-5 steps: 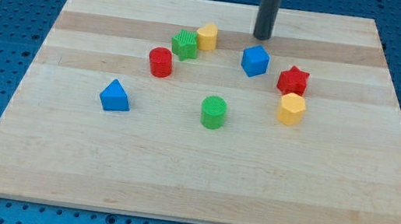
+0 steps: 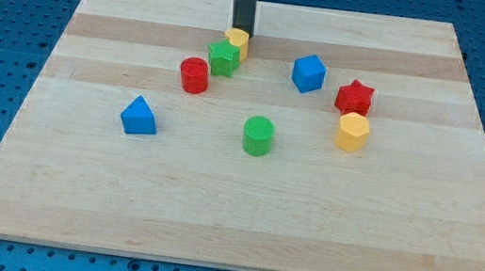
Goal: Move yellow heart into green star
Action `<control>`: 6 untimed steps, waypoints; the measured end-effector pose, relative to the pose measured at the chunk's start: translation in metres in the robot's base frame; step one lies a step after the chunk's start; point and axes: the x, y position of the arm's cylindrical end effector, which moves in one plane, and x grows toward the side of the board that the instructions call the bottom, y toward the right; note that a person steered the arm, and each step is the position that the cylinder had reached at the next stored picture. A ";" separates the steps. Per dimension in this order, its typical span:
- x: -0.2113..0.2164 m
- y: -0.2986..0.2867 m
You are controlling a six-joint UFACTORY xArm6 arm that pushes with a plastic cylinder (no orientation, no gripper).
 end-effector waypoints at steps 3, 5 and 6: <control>0.000 -0.028; 0.001 -0.054; 0.005 -0.054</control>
